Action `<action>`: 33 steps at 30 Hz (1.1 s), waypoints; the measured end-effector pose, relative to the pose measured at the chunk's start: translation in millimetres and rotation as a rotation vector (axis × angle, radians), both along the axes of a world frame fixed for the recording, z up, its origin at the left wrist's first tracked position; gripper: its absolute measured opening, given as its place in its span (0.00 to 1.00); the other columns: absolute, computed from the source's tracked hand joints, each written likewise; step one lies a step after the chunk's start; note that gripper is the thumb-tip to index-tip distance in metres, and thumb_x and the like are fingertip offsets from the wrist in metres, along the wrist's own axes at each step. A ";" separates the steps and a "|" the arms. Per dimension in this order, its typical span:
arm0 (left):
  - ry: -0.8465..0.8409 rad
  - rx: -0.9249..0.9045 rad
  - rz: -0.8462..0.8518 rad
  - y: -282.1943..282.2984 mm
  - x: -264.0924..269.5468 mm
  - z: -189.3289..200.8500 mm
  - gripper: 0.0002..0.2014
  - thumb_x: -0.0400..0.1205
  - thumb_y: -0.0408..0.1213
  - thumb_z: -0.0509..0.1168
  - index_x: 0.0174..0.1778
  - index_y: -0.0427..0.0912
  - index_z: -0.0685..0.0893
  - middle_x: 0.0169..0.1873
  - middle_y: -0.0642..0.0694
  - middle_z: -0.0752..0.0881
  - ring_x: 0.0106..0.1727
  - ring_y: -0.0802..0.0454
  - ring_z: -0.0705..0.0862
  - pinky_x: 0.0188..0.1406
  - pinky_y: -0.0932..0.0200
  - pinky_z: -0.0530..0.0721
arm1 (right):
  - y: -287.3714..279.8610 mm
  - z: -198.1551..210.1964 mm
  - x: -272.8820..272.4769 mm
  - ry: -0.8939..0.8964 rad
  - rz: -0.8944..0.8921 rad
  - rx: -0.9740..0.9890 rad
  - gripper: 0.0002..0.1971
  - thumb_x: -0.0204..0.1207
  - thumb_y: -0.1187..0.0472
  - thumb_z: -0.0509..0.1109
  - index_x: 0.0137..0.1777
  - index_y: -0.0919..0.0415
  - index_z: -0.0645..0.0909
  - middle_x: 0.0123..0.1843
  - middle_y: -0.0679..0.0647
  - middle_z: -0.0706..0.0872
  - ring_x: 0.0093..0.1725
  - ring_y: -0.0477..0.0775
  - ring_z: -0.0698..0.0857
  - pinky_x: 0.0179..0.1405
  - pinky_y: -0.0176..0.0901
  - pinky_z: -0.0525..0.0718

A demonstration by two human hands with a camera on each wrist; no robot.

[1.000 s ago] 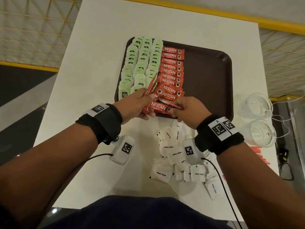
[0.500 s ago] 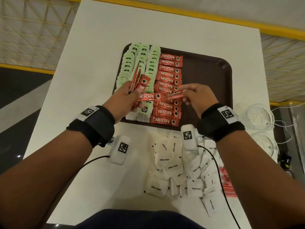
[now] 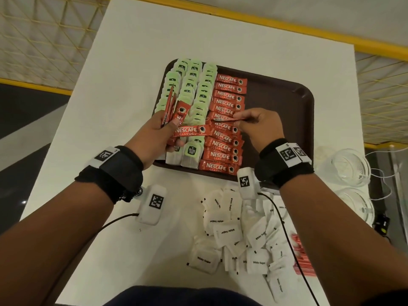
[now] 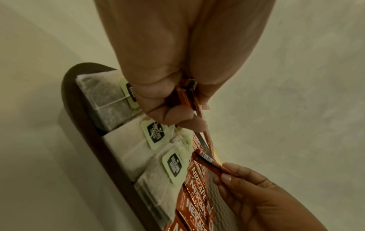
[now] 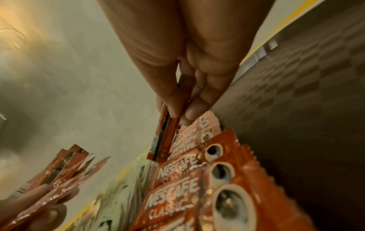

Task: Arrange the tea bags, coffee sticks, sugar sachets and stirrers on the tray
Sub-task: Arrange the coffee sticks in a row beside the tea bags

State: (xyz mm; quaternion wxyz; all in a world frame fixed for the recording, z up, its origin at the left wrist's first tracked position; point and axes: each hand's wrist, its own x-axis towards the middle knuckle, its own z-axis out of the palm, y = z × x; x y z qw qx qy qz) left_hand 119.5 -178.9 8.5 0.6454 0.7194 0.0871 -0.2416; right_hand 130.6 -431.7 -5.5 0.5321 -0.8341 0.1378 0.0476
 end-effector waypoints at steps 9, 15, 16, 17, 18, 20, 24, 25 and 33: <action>-0.002 0.012 -0.003 0.2 -1.8 0.2 0.15 0.90 0.44 0.56 0.70 0.42 0.72 0.50 0.42 0.86 0.37 0.54 0.84 0.33 0.60 0.81 | -3.3 -5.8 -4.2 0.091 0.201 -0.214 0.12 0.76 0.68 0.74 0.55 0.52 0.87 0.62 0.50 0.87 0.62 0.49 0.84 0.66 0.50 0.83; -0.011 0.028 0.010 0.6 -7.0 2.7 0.13 0.90 0.43 0.56 0.68 0.42 0.73 0.48 0.45 0.87 0.36 0.56 0.85 0.31 0.61 0.81 | -10.6 -7.6 -4.7 0.071 0.179 -0.346 0.08 0.77 0.60 0.75 0.54 0.52 0.86 0.55 0.47 0.87 0.55 0.47 0.85 0.61 0.45 0.83; -0.010 0.031 0.014 0.4 -8.0 2.8 0.13 0.90 0.43 0.56 0.68 0.43 0.73 0.48 0.46 0.87 0.35 0.57 0.85 0.30 0.62 0.81 | -11.4 -8.2 -3.1 0.083 0.172 -0.378 0.08 0.76 0.59 0.75 0.54 0.53 0.86 0.53 0.47 0.88 0.54 0.47 0.85 0.61 0.46 0.83; -0.006 0.031 0.015 0.2 -9.0 3.0 0.13 0.90 0.43 0.56 0.68 0.43 0.73 0.49 0.46 0.87 0.35 0.57 0.86 0.30 0.63 0.82 | -11.6 -8.7 -1.9 0.098 0.169 -0.406 0.08 0.76 0.58 0.76 0.54 0.54 0.86 0.53 0.48 0.88 0.53 0.48 0.85 0.60 0.46 0.83; -0.004 0.032 0.015 0.2 -9.8 2.7 0.14 0.90 0.44 0.56 0.69 0.43 0.73 0.49 0.45 0.86 0.36 0.58 0.86 0.30 0.63 0.82 | -11.4 -9.9 -0.9 0.110 0.170 -0.432 0.09 0.76 0.57 0.76 0.54 0.54 0.85 0.53 0.49 0.88 0.53 0.48 0.85 0.59 0.46 0.83; -0.003 0.034 0.012 0.5 -11.1 1.6 0.14 0.90 0.44 0.56 0.70 0.44 0.73 0.51 0.44 0.86 0.37 0.57 0.86 0.31 0.61 0.82 | -10.1 -12.1 0.7 0.133 0.187 -0.474 0.09 0.75 0.55 0.76 0.54 0.54 0.84 0.52 0.49 0.87 0.52 0.48 0.84 0.57 0.43 0.81; 0.000 0.038 0.012 1.0 -13.8 0.0 0.14 0.90 0.44 0.57 0.70 0.45 0.72 0.52 0.44 0.86 0.38 0.56 0.86 0.33 0.60 0.82 | -3.6 -12.3 3.5 0.157 0.192 -0.502 0.10 0.74 0.57 0.77 0.53 0.55 0.84 0.50 0.48 0.85 0.51 0.47 0.83 0.54 0.40 0.80; 0.000 0.038 0.012 1.2 -14.4 0.2 0.14 0.90 0.44 0.57 0.70 0.45 0.73 0.52 0.44 0.86 0.38 0.56 0.86 0.33 0.59 0.82 | -1.9 -11.3 4.4 0.156 0.190 -0.503 0.09 0.74 0.57 0.77 0.53 0.55 0.83 0.49 0.48 0.85 0.51 0.48 0.83 0.54 0.41 0.81; -0.016 0.042 0.004 4.4 -17.5 3.5 0.16 0.90 0.45 0.56 0.72 0.45 0.72 0.54 0.44 0.87 0.37 0.57 0.85 0.34 0.62 0.85 | -5.5 -2.4 5.1 0.259 0.071 -0.584 0.10 0.81 0.52 0.69 0.51 0.59 0.82 0.49 0.54 0.87 0.50 0.54 0.86 0.54 0.48 0.85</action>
